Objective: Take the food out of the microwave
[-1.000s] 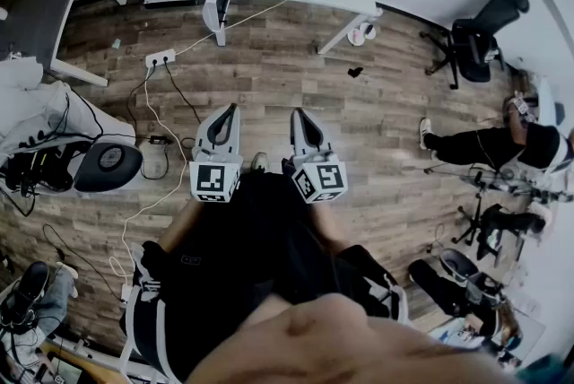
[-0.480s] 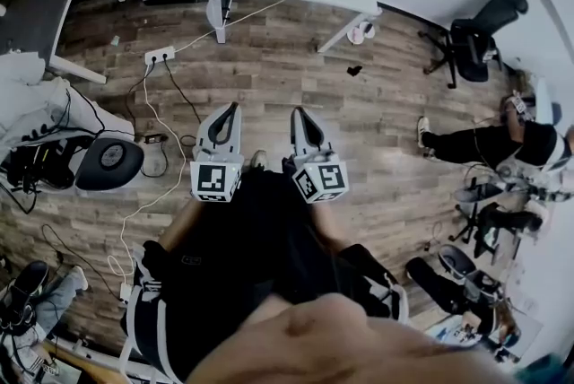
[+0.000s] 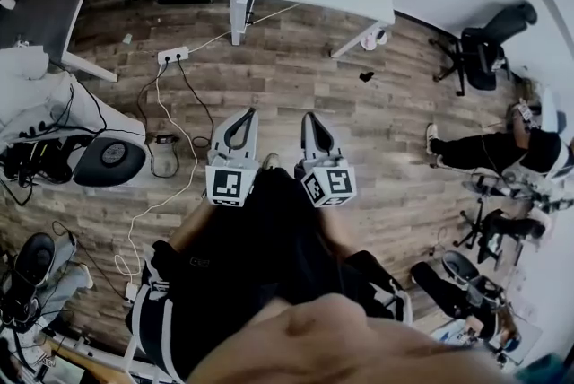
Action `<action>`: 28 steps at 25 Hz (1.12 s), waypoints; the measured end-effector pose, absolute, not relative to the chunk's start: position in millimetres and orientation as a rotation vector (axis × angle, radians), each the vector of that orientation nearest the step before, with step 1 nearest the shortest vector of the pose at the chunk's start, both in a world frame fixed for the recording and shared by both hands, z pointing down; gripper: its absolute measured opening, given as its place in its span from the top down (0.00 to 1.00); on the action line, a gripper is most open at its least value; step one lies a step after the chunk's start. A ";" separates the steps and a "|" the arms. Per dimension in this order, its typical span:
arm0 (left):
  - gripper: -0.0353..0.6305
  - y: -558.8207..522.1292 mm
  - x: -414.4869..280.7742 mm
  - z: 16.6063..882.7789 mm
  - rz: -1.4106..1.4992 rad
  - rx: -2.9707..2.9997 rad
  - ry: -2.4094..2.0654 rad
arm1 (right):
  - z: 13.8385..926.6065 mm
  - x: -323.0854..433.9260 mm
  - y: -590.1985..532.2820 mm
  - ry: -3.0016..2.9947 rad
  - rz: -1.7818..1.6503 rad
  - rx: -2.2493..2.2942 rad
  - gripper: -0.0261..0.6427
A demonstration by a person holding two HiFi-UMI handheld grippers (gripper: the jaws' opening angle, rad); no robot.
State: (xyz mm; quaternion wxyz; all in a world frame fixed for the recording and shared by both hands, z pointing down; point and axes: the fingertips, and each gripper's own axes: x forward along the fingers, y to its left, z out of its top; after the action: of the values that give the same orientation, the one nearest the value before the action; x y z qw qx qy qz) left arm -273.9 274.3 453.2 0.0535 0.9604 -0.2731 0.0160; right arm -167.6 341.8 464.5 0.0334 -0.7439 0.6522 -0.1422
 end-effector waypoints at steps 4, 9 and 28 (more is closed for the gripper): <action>0.90 257.0 -286.2 450.2 0.071 2.927 -0.812 | 460.6 -179.0 325.9 1.972 -0.439 -2.307 0.92; 0.90 248.1 -285.1 452.8 0.070 2.918 -0.809 | 468.6 -178.9 314.6 1.969 -0.465 -2.317 0.92; 0.90 179.3 -144.9 458.4 0.099 2.877 -0.901 | 478.1 -35.5 226.0 2.099 -0.412 -2.251 0.92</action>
State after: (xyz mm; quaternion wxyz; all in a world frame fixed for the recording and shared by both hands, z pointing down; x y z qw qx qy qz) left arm -144.9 179.3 458.4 0.0625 0.9519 -0.2982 0.0329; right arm -35.5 226.0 478.1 0.0180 -0.7248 0.6758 -0.1326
